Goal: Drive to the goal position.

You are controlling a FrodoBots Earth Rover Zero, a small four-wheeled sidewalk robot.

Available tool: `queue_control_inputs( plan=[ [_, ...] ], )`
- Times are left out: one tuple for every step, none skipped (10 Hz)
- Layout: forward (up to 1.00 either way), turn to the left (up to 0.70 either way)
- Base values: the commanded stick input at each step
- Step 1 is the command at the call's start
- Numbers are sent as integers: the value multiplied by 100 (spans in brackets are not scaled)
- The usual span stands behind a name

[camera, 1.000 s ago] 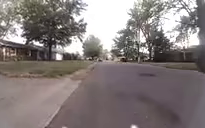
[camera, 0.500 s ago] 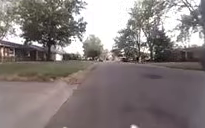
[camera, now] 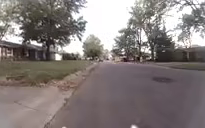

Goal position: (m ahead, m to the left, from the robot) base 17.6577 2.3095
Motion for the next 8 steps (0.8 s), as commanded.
queue_control_inputs(
  plan=[
    [100, -26],
    [100, -2],
    [100, 0],
    [100, 0],
    [100, 0],
    [100, 0],
    [100, 0],
    [100, 0]
  ],
)
